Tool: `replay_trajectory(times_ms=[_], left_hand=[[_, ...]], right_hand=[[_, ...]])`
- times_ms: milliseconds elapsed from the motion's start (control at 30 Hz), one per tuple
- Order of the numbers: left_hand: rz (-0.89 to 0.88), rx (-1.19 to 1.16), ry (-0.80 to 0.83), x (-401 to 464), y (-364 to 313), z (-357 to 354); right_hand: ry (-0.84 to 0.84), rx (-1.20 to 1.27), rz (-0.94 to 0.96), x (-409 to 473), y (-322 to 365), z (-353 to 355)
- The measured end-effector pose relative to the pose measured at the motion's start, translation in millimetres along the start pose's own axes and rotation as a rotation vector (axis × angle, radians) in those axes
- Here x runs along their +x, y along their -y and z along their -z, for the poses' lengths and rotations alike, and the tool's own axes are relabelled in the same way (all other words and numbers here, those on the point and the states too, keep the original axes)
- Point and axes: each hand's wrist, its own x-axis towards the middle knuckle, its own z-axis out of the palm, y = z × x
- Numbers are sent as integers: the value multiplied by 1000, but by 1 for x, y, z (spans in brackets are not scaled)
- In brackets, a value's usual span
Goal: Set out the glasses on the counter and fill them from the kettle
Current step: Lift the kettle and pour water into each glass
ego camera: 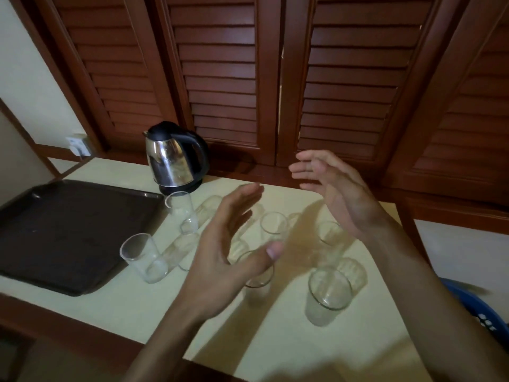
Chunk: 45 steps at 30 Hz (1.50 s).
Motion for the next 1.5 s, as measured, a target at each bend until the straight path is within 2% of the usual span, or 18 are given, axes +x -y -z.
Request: replay_trajectory(times_ms=[200,400,600,800,933,1100,1200,1500], left_hand=[[99,-27,-134,48,-2,104],[276,-119,-314,110,29,207],[371,-60,-288,157,81,266],[452,-139,-367,200,138,280],[437,-108,-473,225,157,279],[479,-130,-476,253,177,275],[505,-185,-483,259,189,269],[429,-222,-616,263,206,261]], right_hand=[[32,-5,-122,56,17,-64],[28,-149,-249,124,15,-138],[-126,-204,-336,191,-10,-192],[-337,-241,-422,242,-45,-225],[-371,-198,-428,253,-67,-236],[-476,-171,-484,275,-102,-240],[-500,-196,-464,282,-110,-240],[-568,-67,-396,286,-129,-242]])
